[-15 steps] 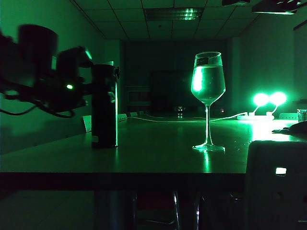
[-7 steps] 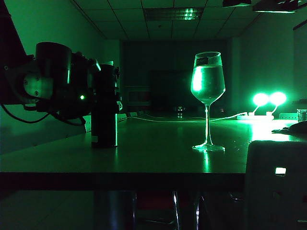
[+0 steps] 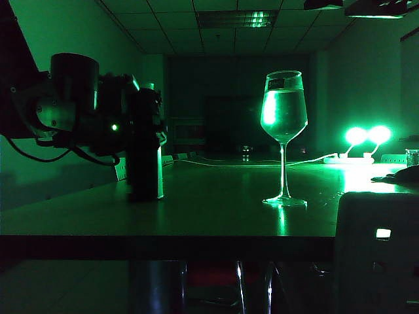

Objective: Pick up the black thermos cup, pour some water from it into the stemmed glass, and then put the thermos cup back on the table.

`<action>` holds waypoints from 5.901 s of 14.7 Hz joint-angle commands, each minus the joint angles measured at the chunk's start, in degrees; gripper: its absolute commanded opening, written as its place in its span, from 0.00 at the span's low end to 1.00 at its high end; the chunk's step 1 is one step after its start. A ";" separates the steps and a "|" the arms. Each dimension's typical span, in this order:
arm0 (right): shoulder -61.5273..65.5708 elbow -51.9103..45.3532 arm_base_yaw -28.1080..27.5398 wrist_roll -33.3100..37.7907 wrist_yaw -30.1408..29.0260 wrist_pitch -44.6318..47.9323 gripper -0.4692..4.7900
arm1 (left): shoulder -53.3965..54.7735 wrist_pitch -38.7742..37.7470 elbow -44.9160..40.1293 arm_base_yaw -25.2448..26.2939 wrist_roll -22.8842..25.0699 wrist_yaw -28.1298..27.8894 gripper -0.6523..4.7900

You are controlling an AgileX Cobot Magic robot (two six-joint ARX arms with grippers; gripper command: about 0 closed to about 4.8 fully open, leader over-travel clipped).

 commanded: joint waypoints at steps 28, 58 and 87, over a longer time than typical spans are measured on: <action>-0.37 0.35 -0.70 0.09 -2.21 -5.22 1.00 | -11.04 -49.07 26.91 -8.09 34.95 -0.33 0.23; 1.64 0.33 -0.66 0.48 -4.48 -10.78 1.00 | -3.78 -54.49 39.47 -15.21 58.93 -8.96 0.23; 1.64 0.31 -0.66 0.48 -4.46 -11.85 1.00 | -3.80 -46.23 39.50 -15.91 87.73 -10.73 0.23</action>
